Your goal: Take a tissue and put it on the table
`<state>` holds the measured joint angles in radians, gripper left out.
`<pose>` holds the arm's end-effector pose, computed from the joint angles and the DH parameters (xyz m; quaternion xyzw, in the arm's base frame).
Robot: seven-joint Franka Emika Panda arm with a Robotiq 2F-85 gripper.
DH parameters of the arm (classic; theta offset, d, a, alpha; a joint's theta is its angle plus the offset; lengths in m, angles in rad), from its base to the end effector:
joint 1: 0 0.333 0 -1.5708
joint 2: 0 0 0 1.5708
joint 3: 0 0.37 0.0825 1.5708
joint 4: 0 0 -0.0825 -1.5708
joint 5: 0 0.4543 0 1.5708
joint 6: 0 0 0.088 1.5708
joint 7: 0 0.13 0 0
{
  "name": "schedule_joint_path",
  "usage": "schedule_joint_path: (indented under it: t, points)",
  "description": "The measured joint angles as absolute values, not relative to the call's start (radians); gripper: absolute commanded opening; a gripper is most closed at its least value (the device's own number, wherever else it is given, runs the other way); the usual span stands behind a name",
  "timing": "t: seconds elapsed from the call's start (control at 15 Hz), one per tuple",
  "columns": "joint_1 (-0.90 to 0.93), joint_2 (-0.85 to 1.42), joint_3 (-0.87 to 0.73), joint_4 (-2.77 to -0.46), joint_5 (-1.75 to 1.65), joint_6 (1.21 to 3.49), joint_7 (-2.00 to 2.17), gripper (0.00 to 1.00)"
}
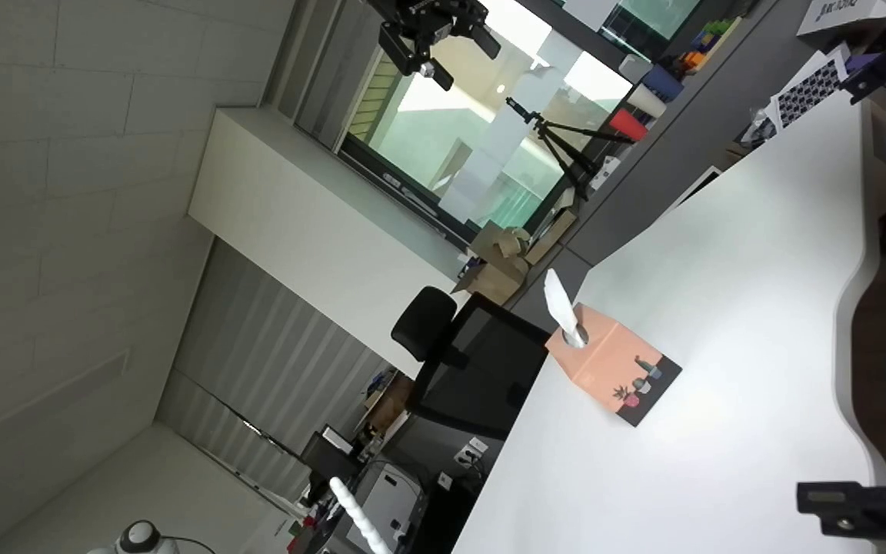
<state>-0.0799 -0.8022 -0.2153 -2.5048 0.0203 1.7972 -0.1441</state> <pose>0.3386 -0.1110 0.5442 -0.9942 0.0482 -0.0567 0.0777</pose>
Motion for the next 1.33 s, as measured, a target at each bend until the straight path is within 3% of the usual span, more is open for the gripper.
schedule_joint_path:
  t: [0.4, 0.87, 1.33]
  points:
    - [-0.079, -0.68, -0.216, -2.504, 0.024, 2.022, -0.165, 1.0]
    - [-0.061, -0.257, -0.215, -2.429, 0.119, 2.453, -0.17, 1.0]
    - [-0.1, 0.196, -0.185, -2.145, 0.378, 2.48, -0.276, 1.0]
